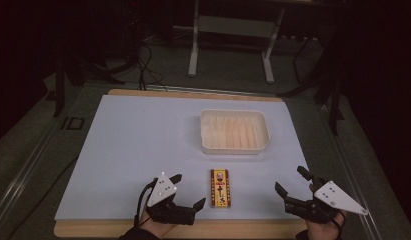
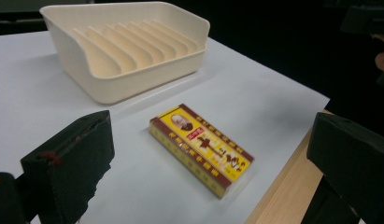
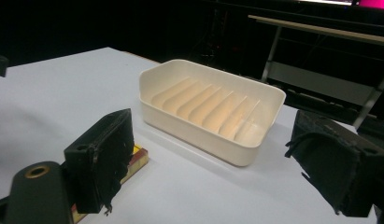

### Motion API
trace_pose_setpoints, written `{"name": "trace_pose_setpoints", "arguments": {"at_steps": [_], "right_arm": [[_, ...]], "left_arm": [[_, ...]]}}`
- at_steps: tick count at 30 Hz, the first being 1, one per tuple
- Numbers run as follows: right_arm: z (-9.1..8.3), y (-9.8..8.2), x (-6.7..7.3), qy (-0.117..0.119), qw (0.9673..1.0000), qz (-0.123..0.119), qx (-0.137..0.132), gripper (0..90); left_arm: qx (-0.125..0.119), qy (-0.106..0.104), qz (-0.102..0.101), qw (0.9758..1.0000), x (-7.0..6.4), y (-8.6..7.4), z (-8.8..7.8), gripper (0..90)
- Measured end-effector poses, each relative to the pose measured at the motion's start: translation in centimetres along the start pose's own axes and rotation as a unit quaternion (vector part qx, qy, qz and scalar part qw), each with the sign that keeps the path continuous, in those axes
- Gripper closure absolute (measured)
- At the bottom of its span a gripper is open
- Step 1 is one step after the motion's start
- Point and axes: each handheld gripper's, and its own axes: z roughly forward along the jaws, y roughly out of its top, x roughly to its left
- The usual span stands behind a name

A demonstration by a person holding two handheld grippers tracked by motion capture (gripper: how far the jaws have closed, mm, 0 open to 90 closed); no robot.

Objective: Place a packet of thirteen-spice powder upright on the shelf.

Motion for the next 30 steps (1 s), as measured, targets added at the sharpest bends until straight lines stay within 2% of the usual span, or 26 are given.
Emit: {"name": "trace_pose_setpoints", "arguments": {"at_steps": [3, 5, 6, 9, 13, 17, 18, 19, 26, 30], "right_arm": [[0.1, 0.0, 0.0, 0.001, 1.0000, 0.001, 0.000, 13.8], [0.1, 0.0, 0.0, 0.002, 1.0000, 0.000, 0.000, 13.8], [0.1, 0.0, 0.0, 0.002, 1.0000, 0.001, 0.000, 13.8], [0.2, 0.0, 0.1, 0.004, 1.0000, 0.000, 0.001, 13.8], [0.2, 0.0, 0.1, 0.007, 1.0000, 0.000, 0.000, 13.8], [0.2, 0.1, 0.1, 0.008, 1.0000, -0.001, -0.002, 13.8], [0.2, 0.1, 0.1, 0.008, 1.0000, -0.002, -0.003, 13.8], [0.2, 0.1, 0.1, 0.008, 1.0000, -0.002, -0.003, 13.8], [0.5, 0.1, 0.2, 0.012, 0.9999, -0.004, -0.001, 13.9], [0.6, 0.1, 0.3, 0.015, 0.9999, -0.004, 0.000, 13.9]], "left_arm": [[0.008, 0.008, 0.010, 0.9999, -0.5, 0.7, 0.9, 1.6], [0.008, 0.013, 0.010, 0.9998, -0.8, 0.9, 1.3, 1.6], [0.010, 0.022, 0.010, 0.9997, -1.0, 1.0, 1.5, 1.6], [0.023, 0.032, 0.009, 0.9992, -1.4, 1.3, 2.4, 1.6], [0.040, 0.047, -0.016, 0.9980, -1.5, 1.5, 3.6, 1.6], [0.045, 0.062, -0.033, 0.9965, -1.5, 1.6, 4.4, 1.7], [0.048, 0.060, -0.040, 0.9963, -1.5, 1.6, 4.6, 1.7], [0.047, 0.067, -0.042, 0.9957, -1.6, 1.7, 4.8, 1.7], [0.037, 0.077, -0.050, 0.9951, -2.3, 2.3, 6.0, 1.7], [0.041, 0.097, -0.051, 0.9931, -2.9, 2.4, 7.0, 1.7]]}}
